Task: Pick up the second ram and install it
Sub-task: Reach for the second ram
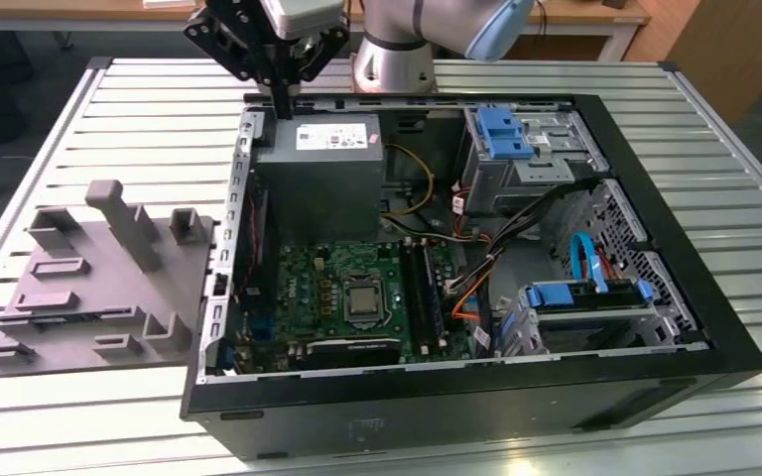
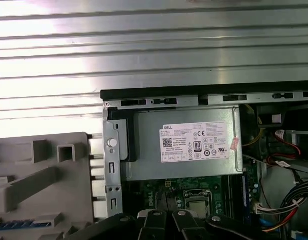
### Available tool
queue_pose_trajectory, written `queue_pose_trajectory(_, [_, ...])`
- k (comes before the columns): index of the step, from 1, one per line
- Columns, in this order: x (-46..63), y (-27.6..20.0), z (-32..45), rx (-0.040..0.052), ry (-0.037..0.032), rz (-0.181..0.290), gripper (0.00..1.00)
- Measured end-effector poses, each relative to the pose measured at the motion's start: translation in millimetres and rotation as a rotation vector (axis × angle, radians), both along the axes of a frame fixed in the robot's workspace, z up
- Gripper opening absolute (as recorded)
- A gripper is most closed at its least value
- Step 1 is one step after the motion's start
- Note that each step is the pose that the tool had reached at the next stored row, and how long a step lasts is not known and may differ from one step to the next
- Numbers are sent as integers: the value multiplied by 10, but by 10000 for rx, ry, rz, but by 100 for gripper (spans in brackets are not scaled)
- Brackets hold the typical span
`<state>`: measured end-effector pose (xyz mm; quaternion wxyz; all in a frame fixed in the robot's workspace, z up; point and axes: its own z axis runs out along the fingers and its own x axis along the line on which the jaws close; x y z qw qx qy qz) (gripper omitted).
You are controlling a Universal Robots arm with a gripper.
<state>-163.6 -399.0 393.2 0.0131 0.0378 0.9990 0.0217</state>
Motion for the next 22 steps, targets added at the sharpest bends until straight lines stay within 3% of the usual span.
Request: queue_pose_trajectory(22, [-501,0,-2,0,0,-1,11])
